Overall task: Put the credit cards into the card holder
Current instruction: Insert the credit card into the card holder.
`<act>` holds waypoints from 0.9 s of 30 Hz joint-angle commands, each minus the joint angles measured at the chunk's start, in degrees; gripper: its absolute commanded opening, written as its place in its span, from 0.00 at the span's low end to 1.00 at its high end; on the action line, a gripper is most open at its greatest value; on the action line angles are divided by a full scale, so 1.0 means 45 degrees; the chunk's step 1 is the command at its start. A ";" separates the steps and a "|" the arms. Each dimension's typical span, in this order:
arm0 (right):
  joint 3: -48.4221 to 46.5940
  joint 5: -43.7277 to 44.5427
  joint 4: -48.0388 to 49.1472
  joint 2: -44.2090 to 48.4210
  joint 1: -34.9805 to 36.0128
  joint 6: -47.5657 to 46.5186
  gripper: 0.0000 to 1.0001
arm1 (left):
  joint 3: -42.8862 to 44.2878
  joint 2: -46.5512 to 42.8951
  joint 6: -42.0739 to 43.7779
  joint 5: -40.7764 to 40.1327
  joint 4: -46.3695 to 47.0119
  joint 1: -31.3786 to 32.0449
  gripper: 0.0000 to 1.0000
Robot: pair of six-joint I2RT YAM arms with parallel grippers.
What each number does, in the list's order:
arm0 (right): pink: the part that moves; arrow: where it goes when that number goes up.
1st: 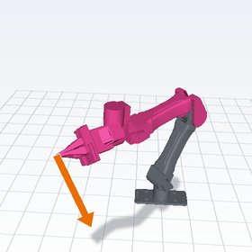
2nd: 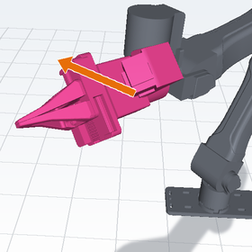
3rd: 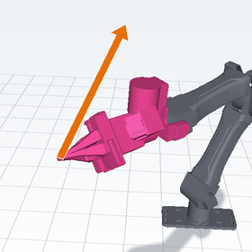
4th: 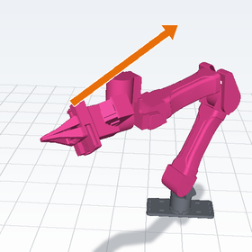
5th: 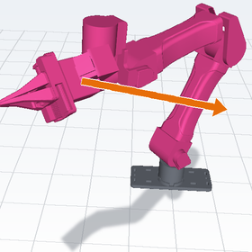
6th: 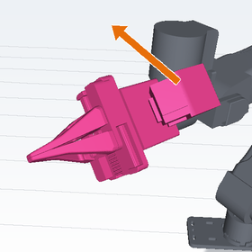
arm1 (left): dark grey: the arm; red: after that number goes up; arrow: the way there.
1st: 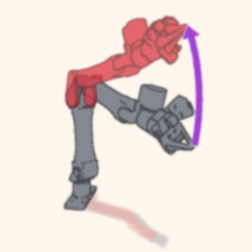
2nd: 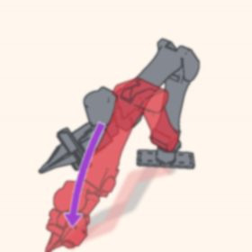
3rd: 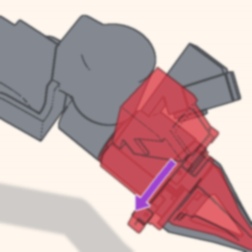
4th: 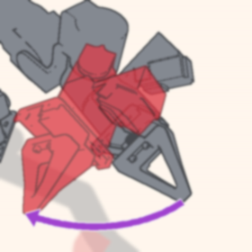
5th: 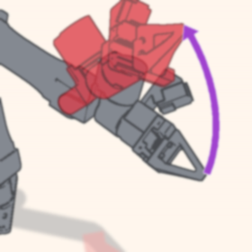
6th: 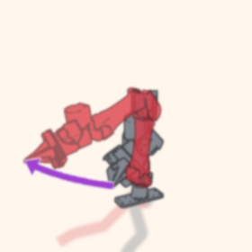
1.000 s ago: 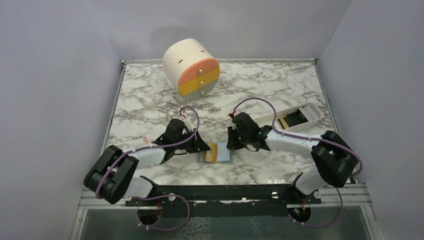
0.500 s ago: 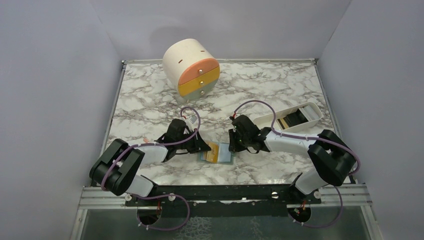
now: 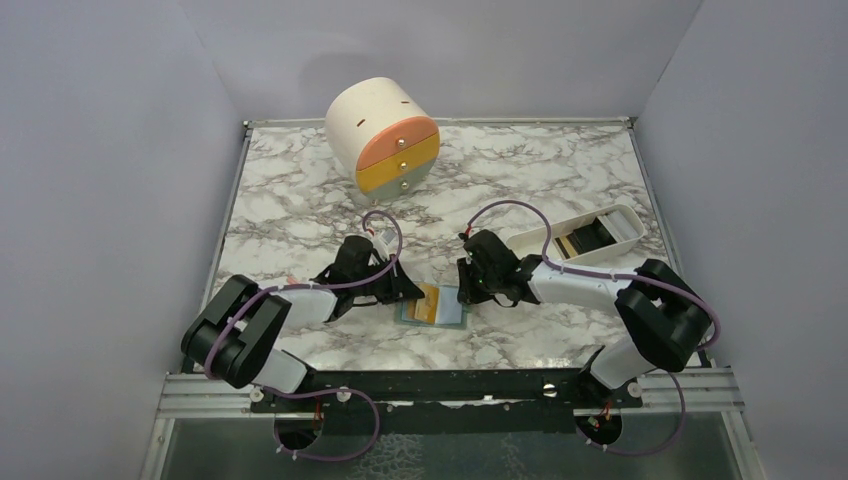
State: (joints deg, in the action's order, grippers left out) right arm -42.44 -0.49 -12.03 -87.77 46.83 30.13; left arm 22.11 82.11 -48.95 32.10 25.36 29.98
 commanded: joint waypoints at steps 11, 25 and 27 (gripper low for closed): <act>0.0246 0.0601 0.0208 -0.0437 0.0045 -0.0194 0.18 | 0.0230 0.0440 0.0133 0.0112 0.0379 -0.0021 0.00; 0.0350 0.0714 0.0211 -0.0307 0.0062 -0.0080 0.18 | 0.0237 0.0973 0.0004 -0.0510 0.0379 0.0182 0.00; 0.0339 0.0720 0.0213 -0.0334 0.0050 -0.0077 0.18 | 0.0170 0.0902 0.0027 -0.0645 0.0389 0.0245 0.00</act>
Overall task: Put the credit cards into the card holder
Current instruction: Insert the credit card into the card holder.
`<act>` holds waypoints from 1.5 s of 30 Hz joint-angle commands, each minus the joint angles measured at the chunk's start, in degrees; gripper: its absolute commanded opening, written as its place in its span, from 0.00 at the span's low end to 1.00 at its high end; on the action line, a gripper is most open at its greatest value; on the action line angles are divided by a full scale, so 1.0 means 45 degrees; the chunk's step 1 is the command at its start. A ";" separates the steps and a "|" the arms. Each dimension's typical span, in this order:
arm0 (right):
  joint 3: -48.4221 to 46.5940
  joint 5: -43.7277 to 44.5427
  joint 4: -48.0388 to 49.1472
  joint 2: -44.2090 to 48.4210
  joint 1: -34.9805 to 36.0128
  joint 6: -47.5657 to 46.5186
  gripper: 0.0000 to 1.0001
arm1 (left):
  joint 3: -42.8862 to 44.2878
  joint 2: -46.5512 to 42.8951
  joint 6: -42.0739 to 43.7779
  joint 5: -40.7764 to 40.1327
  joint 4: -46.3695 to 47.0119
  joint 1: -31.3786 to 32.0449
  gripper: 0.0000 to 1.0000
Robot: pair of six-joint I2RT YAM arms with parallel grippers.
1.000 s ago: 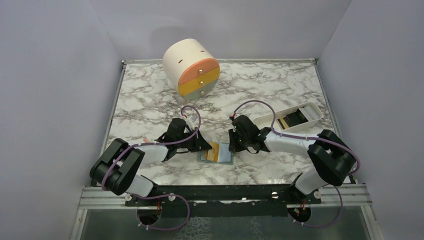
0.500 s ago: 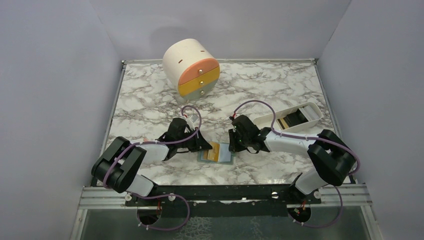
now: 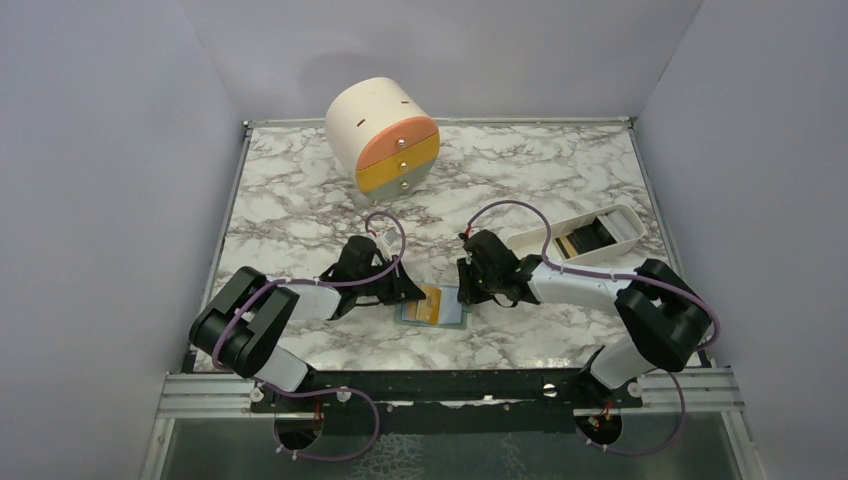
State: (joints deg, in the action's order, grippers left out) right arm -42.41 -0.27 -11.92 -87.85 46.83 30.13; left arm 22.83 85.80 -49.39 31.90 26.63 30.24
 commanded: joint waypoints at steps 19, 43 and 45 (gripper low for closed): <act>0.1387 0.1662 0.1218 0.0286 0.0058 0.1009 0.18 | -0.0528 0.0058 -0.0519 -0.1924 0.1422 0.0901 0.00; 0.2596 0.0109 0.1387 0.2165 0.0072 0.1483 0.22 | -0.0062 0.0066 -0.0673 -0.3920 0.0556 0.2207 0.25; 0.2683 -0.0006 0.1676 0.2096 0.0079 0.1550 0.20 | -0.0059 0.0083 -0.0666 -0.4051 0.0458 0.2289 0.28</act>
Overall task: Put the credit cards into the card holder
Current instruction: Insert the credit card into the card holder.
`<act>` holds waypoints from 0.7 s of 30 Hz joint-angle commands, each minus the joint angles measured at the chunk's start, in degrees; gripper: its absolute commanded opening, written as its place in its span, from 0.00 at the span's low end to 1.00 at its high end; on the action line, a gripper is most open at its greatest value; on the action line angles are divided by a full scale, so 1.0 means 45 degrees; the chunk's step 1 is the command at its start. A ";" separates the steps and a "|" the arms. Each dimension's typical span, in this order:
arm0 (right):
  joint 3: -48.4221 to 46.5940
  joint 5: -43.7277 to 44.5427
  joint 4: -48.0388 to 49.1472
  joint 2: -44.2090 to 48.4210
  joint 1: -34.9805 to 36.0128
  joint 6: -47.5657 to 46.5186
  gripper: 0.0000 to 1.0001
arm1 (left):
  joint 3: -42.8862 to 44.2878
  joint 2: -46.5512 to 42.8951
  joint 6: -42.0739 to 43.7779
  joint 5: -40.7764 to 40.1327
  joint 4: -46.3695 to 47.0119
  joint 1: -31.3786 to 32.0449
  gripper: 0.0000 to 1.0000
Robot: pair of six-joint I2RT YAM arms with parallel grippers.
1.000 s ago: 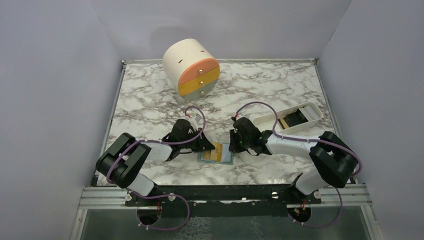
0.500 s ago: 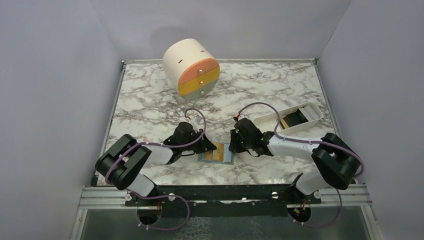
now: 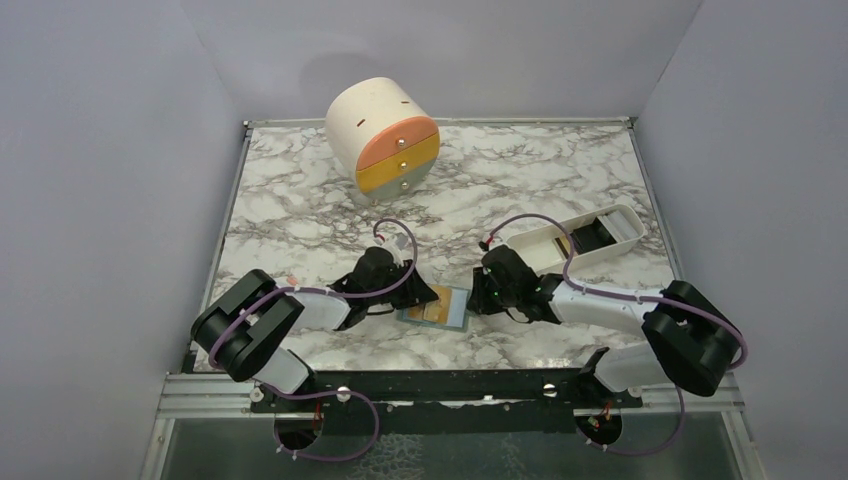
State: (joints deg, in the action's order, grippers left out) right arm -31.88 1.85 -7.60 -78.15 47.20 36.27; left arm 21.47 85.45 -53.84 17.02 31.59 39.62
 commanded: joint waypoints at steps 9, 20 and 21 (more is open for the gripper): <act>0.0632 -0.0823 0.1578 -0.0408 0.0029 0.0748 0.16 | 0.0420 -0.0421 0.0244 -0.1943 -0.1901 0.0880 0.30; 0.0848 -0.0313 0.1813 -0.0473 0.0097 0.1167 0.14 | 0.0847 -0.0407 -0.0660 -0.3126 -0.2029 0.2111 0.33; 0.0799 -0.0227 0.1652 -0.0396 0.0092 0.1150 0.14 | 0.0991 -0.0511 -0.0519 -0.3289 -0.2396 0.2099 0.35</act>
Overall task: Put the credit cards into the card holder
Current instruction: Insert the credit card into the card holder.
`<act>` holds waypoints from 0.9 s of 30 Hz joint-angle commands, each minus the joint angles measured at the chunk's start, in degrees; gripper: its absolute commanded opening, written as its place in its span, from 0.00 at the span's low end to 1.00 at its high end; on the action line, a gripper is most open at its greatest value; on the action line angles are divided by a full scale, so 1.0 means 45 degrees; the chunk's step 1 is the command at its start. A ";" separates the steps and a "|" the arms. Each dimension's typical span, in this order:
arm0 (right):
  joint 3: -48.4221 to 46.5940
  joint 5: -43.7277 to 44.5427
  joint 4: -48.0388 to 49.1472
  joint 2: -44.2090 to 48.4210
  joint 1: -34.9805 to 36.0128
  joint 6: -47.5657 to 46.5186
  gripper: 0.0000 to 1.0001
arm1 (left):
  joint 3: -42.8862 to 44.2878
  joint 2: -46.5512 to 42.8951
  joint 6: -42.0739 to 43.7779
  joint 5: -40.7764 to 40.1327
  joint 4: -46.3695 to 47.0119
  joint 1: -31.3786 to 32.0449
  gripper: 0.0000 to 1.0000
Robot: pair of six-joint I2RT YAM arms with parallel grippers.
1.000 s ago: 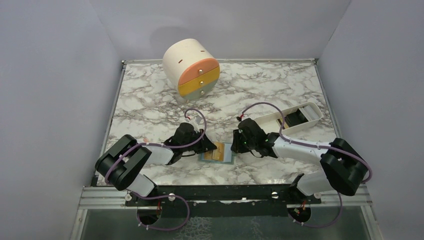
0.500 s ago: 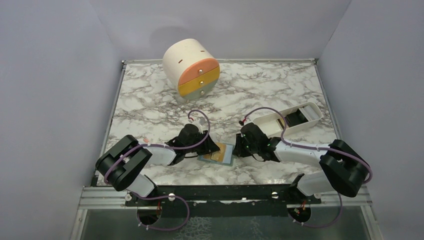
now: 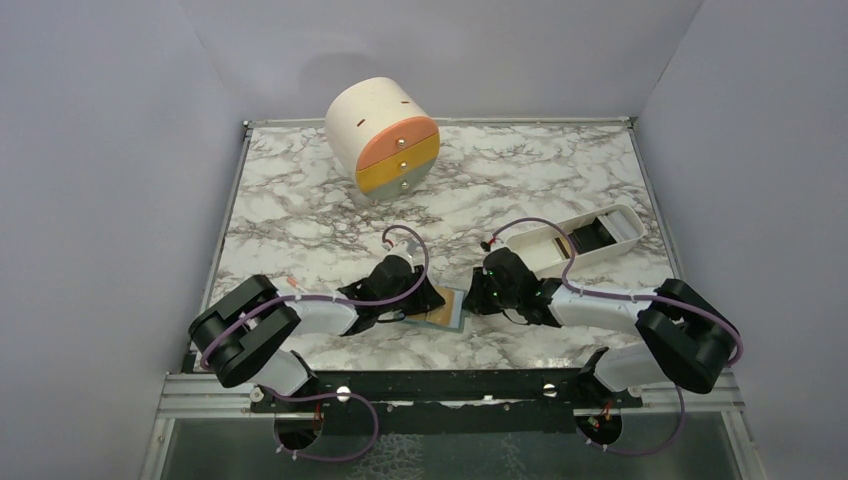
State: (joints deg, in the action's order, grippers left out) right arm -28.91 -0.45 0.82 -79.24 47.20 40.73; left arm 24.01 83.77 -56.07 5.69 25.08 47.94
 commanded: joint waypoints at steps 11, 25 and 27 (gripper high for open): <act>0.0297 0.0240 -0.0332 0.0790 0.0097 -0.0666 0.14 | 0.1784 -0.1650 0.1343 -0.2006 -0.4411 0.0249 0.49; 0.0387 0.0081 -0.0105 0.0636 0.0087 -0.0414 0.14 | 0.1351 -0.0830 0.1236 -0.0902 -0.3356 0.0252 0.51; 0.0422 0.0093 -0.0076 0.0628 0.0087 -0.0401 0.14 | 0.1245 -0.0681 0.1170 -0.0780 -0.3067 0.0247 0.51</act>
State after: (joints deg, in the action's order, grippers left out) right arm -28.01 0.43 -0.40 -76.49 47.31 39.13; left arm 30.72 79.11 -50.83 -0.14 8.25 48.88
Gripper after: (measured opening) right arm 0.138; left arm 0.508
